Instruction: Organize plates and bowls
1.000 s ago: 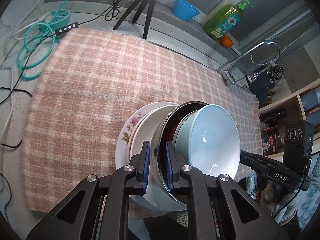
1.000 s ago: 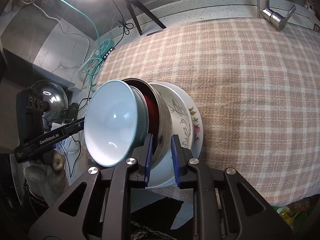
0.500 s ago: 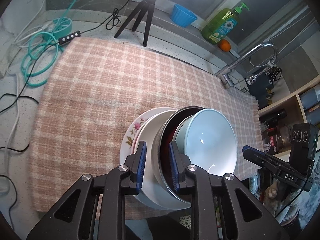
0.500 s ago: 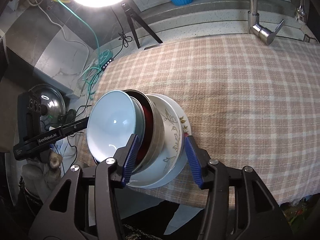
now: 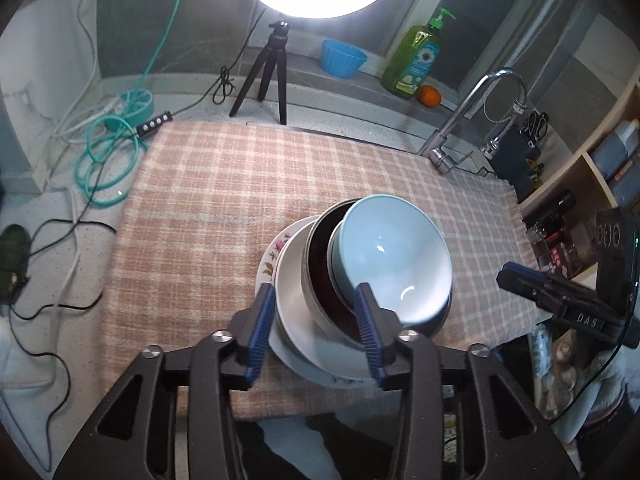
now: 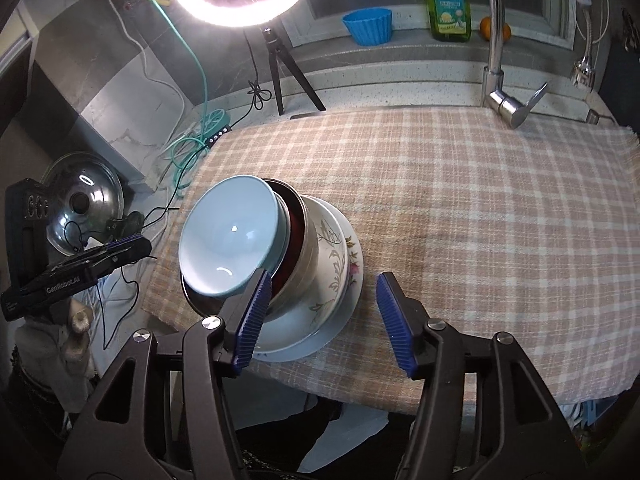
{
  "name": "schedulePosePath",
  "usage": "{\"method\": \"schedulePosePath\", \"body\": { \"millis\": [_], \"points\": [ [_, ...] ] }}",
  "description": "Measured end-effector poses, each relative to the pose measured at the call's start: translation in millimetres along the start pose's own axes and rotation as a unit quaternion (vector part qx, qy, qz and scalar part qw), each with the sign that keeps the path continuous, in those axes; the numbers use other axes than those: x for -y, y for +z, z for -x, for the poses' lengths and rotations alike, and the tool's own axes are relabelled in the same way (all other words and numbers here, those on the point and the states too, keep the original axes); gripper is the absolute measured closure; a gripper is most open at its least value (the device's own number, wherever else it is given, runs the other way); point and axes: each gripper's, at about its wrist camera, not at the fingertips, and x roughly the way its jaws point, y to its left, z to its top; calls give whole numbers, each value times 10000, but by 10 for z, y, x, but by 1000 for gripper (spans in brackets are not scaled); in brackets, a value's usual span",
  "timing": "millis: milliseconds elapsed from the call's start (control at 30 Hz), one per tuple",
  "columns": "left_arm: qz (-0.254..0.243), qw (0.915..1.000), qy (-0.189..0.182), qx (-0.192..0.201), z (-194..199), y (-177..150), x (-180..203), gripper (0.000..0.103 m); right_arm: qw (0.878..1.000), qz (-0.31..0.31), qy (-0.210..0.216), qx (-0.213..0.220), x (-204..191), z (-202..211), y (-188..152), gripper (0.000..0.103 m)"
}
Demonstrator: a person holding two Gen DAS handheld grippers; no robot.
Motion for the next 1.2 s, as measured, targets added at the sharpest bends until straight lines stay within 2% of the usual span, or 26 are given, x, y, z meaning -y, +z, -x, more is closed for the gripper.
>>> {"method": "schedulePosePath", "body": {
  "millis": [167,300,400,500,633,1200],
  "points": [
    [-298,9983,388,327,209,-105,167,38,9994,124,-91,306,-57,189,-71,36],
    [-517,9939,741,626,364,-129,281,31,9979,236,-196,566,-130,325,-122,34],
    [-630,9893,983,873,481,-130,350,25,9959,351,-252,796,-201,443,-165,26],
    [-691,9862,1102,1029,568,-169,401,24,9933,563,-393,934,-273,524,-193,22],
    [-764,9855,1103,1036,609,-224,458,24,9902,695,-526,1088,-368,609,-248,12],
    [-768,9853,1064,1093,650,-220,501,24,9897,544,-651,1158,-341,612,-250,10]
  ]
}}
